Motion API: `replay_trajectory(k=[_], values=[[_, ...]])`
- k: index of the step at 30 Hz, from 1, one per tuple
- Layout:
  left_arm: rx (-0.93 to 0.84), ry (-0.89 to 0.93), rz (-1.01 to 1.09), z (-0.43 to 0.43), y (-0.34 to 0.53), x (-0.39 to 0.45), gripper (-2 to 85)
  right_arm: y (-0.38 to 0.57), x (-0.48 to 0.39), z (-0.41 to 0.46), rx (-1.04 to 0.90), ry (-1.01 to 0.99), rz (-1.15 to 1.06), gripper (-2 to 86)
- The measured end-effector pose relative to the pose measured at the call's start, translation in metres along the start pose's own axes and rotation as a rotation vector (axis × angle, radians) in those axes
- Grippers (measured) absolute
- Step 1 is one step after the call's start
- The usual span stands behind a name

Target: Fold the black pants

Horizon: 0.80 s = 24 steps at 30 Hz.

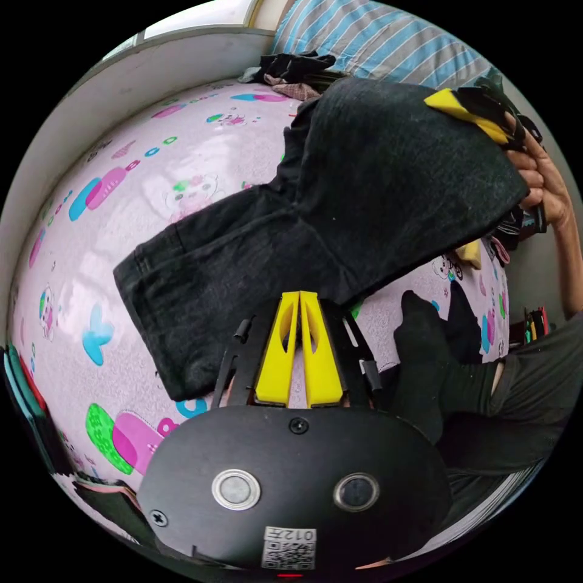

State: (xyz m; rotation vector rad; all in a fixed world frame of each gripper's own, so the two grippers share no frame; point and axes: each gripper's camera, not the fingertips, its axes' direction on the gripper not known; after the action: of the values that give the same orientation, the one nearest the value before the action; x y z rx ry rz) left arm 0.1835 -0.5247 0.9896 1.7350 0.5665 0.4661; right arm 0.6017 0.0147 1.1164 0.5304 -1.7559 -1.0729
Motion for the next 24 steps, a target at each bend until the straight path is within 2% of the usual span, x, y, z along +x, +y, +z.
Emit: replay_trajectory(k=[3,5,13,16,19,22,24], values=[[0.001,0.066,-0.059,-0.006,0.005,-0.021,0.6,0.004,-0.020,0.027,-0.019,0.023,-0.034,0.5],[-0.040,0.046,-0.053,-0.004,0.002,-0.027,0.6,0.007,-0.036,0.051,-0.035,0.045,-0.061,0.5],[0.020,0.089,-0.079,-0.062,-0.007,-0.060,0.6,0.018,-0.065,0.132,-0.100,0.103,-0.108,0.6],[0.084,-0.008,-0.157,-0.112,0.005,-0.091,0.7,0.023,-0.064,0.157,-0.118,0.099,-0.100,0.7],[0.037,-0.067,-0.249,-0.128,0.019,-0.135,0.7,0.029,-0.066,0.179,-0.138,0.123,-0.112,0.8],[0.100,0.086,-0.318,-0.135,0.031,-0.169,0.7,0.035,-0.072,0.200,-0.147,0.159,-0.131,1.0],[0.101,0.102,-0.313,-0.142,0.029,-0.175,0.7,0.038,-0.078,0.216,-0.153,0.199,-0.154,1.2]])
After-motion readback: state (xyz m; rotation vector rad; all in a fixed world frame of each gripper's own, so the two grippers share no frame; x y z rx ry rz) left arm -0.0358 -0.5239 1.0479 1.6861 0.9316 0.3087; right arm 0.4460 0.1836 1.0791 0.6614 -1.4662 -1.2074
